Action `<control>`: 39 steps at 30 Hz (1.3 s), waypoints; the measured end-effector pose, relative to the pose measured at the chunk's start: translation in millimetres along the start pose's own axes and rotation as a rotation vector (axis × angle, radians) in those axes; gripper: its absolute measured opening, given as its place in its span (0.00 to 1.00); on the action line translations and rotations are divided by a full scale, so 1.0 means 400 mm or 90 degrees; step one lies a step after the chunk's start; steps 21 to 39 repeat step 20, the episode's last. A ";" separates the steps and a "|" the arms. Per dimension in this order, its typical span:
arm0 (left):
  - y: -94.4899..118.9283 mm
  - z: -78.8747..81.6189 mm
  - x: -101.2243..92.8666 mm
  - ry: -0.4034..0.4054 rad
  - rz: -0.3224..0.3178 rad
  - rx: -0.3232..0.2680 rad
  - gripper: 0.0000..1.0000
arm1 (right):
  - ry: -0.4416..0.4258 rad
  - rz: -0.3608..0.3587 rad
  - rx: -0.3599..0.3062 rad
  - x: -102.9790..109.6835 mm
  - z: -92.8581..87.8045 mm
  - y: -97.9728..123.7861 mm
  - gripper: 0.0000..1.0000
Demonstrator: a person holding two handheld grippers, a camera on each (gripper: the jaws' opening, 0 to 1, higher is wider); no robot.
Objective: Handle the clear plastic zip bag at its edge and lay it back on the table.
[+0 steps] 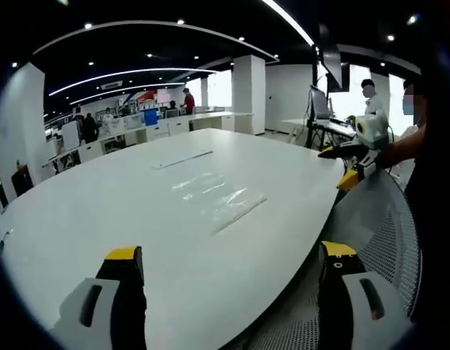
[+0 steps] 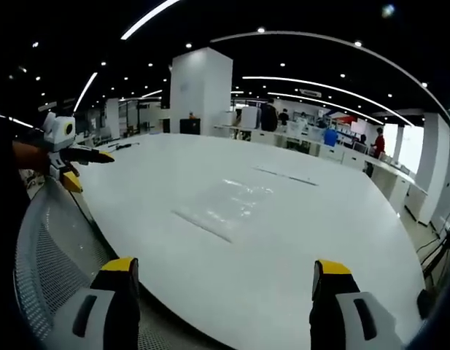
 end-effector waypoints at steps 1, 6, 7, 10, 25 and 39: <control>0.000 0.002 -0.004 -0.002 -0.001 0.000 0.99 | -0.001 0.000 0.000 -0.001 -0.001 -0.001 1.00; -0.004 -0.001 -0.007 -0.010 -0.006 -0.001 0.99 | -0.003 0.002 0.003 0.002 -0.007 -0.002 1.00; -0.006 -0.004 -0.005 -0.009 -0.007 -0.002 0.99 | -0.002 0.004 0.003 0.006 -0.006 -0.001 1.00; -0.006 0.004 -0.017 -0.012 -0.010 -0.003 0.99 | -0.001 0.005 0.004 0.010 -0.006 -0.001 1.00; -0.005 0.019 -0.046 -0.018 -0.019 0.004 0.98 | -0.006 0.005 0.004 0.009 -0.008 -0.003 1.00; -0.005 0.019 -0.046 -0.018 -0.019 0.004 0.98 | -0.006 0.005 0.004 0.009 -0.008 -0.003 1.00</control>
Point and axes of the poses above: the point that each gripper's makers call its tool centre point, and the gripper's own axes: y roughly backward along the fingers, x roughly to its left, z roughly out of its top, the point moved 2 cm from there along y, roughly backward along the fingers, and after that the axes turned 10 degrees about x, right-handed, at the moved point
